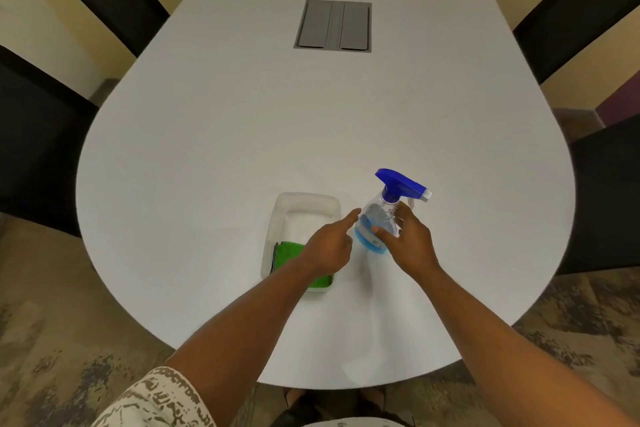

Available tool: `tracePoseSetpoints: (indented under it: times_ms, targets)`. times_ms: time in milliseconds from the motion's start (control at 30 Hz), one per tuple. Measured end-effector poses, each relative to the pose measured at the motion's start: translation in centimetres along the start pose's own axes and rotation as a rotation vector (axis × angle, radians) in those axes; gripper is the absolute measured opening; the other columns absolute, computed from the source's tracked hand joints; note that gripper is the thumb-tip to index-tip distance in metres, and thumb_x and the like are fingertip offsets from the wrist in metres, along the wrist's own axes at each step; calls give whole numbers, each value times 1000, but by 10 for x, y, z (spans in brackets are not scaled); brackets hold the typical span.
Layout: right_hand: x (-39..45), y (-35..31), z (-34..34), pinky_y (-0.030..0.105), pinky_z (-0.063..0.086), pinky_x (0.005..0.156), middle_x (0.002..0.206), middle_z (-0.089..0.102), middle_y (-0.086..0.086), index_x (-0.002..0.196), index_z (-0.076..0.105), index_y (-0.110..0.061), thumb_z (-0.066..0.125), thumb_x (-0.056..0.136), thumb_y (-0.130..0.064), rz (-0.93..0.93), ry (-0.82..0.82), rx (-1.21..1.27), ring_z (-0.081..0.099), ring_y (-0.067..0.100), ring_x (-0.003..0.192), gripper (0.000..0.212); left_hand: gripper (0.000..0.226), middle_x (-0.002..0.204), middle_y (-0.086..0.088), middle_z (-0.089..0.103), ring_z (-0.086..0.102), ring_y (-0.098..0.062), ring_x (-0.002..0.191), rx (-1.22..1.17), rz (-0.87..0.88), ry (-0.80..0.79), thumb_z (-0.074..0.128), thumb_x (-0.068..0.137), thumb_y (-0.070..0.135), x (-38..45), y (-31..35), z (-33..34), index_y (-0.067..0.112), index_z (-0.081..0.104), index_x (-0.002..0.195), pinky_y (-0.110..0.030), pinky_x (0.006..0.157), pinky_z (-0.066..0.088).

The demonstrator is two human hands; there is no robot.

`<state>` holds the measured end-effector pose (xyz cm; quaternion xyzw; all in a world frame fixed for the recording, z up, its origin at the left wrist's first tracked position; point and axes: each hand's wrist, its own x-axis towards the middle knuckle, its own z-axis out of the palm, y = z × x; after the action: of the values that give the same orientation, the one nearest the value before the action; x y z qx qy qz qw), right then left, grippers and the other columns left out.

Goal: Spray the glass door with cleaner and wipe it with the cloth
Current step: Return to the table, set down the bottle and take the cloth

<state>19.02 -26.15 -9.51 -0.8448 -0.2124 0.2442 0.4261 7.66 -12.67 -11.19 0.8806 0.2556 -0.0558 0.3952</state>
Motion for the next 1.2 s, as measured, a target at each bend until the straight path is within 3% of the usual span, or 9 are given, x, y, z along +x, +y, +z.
tracePoseSetpoints:
  times_ms: [100, 167, 333, 433, 533, 633, 833, 1000, 1200]
  targets:
    - [-7, 6, -4, 34, 43, 104, 151, 47, 6, 154, 27, -17, 70, 89, -38, 72, -53, -91, 50, 28, 135, 81, 60, 156, 4, 48, 58, -19, 131, -52, -6, 52, 50, 104, 10, -6, -10, -4, 26, 31, 158, -28, 110, 44]
    - [-10, 10, -6, 38, 46, 104, 148, 50, 8, 153, 27, -17, 70, 88, -41, 135, -45, -154, 54, 28, 130, 82, 58, 153, 4, 52, 63, -13, 118, -126, -10, 122, 52, 101, 5, -11, -18, -9, 22, 39, 155, -21, 105, 45]
    - [-18, 11, -2, 26, 49, 75, 113, 67, 8, 123, 49, -15, 65, 93, -39, 227, -45, -342, 62, 17, 90, 42, 49, 139, 4, 64, 61, -9, 97, -228, -52, 270, 51, 100, 3, -22, -33, -25, 18, 52, 147, -18, 95, 46]
    - [-25, 3, 13, 30, 55, 76, 100, 68, 5, 98, 58, -18, 65, 92, -38, 173, -173, -367, 65, 19, 87, 22, 46, 135, 0, 67, 65, -16, 98, -215, -54, 269, 52, 99, 3, -29, -44, -29, 16, 57, 143, -30, 99, 52]
    - [-29, -19, 32, 27, 54, 74, 85, 67, 1, 87, 60, -19, 65, 92, -33, 48, -252, -351, 66, 18, 82, 15, 42, 132, -4, 68, 67, -19, 102, -193, -63, 270, 52, 97, 2, -36, -53, -32, 13, 62, 137, -29, 99, 50]
    - [-26, -42, 55, 18, 48, 70, 88, 66, -2, 100, 66, -17, 63, 95, -25, -62, -244, -377, 62, 13, 82, 10, 42, 133, -1, 68, 65, -18, 114, -161, -98, 259, 50, 98, 3, -43, -59, -35, 14, 63, 135, -20, 100, 44]
    - [-7, -72, 101, 28, 48, 95, 128, 63, 6, 130, 58, -13, 62, 96, -20, -85, -366, -672, 60, 23, 115, 34, 42, 137, -1, 66, 61, -20, 126, -78, -120, 275, 48, 99, 4, -52, -70, -42, 15, 62, 138, -27, 108, 43]
    - [-2, -70, 130, 33, 45, 102, 135, 58, 10, 138, 51, -10, 59, 97, -13, -97, -429, -878, 57, 25, 120, 42, 42, 139, -1, 65, 60, -20, 128, -72, -108, 268, 47, 100, 6, -55, -73, -46, 16, 62, 138, -29, 111, 43]
    - [-7, -53, 156, 39, 45, 104, 138, 54, 10, 145, 41, -12, 60, 97, -29, -126, -507, -1047, 56, 28, 125, 54, 43, 145, 0, 61, 58, -20, 131, -93, -94, 210, 49, 101, 9, -57, -84, -48, 18, 58, 142, -33, 115, 42]
